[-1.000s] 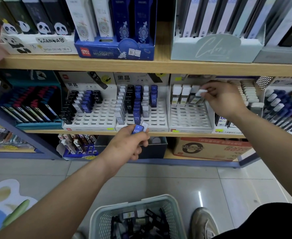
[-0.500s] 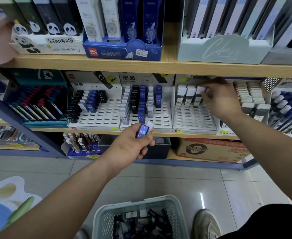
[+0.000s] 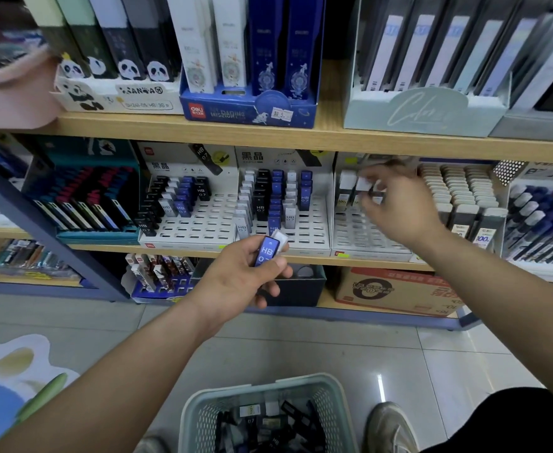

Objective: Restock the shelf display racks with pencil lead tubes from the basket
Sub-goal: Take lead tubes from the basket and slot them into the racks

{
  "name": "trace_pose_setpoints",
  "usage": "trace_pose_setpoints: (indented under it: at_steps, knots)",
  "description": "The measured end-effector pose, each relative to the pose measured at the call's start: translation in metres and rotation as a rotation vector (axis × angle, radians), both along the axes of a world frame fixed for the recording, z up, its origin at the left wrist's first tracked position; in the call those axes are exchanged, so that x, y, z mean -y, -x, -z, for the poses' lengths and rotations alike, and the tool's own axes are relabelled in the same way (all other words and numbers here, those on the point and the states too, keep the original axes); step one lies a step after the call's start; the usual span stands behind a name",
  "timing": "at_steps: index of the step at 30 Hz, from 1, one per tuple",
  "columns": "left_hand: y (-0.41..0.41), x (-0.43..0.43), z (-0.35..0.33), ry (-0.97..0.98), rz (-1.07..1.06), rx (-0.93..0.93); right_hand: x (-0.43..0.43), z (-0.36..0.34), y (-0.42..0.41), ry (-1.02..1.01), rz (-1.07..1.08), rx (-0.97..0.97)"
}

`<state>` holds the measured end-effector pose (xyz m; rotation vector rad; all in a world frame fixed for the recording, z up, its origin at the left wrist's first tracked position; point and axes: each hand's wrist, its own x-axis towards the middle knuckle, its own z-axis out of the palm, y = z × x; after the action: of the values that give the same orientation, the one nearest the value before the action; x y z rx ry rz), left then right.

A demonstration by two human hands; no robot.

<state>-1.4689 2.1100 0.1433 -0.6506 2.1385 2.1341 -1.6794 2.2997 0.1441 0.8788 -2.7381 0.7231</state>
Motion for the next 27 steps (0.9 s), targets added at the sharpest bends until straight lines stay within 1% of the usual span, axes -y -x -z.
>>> trace_pose_setpoints:
  at_steps: [3, 5, 8, 12, 16, 24, 27]
  knots:
    - [-0.002, 0.002, -0.001, -0.031, -0.010, 0.003, 0.035, -0.017, -0.055, 0.195, -0.273, 0.406]
    - [-0.004, 0.003, -0.002, -0.035, -0.002, 0.002, 0.057, -0.016, -0.080, 0.223, -0.404, 0.573]
    - [-0.007, 0.007, -0.004, -0.022, -0.001, 0.002, 0.075, -0.013, -0.094, 0.238, -0.468, 0.621]
    - [-0.013, 0.017, -0.006, -0.038, -0.058, -0.006, 0.076, -0.014, -0.089, 0.318, -0.429, 0.669]
    - [-0.020, 0.032, -0.006, -0.024, -0.139, 0.009, 0.077, -0.015, -0.086, 0.410, -0.378, 0.791]
    - [-0.038, 0.047, -0.005, 0.031, -0.103, -0.010, 0.097, -0.018, -0.102, 0.535, -0.392, 0.842]
    - [-0.045, 0.056, -0.005, 0.055, -0.137, -0.035, 0.108, -0.022, -0.110, 0.591, -0.402, 0.911]
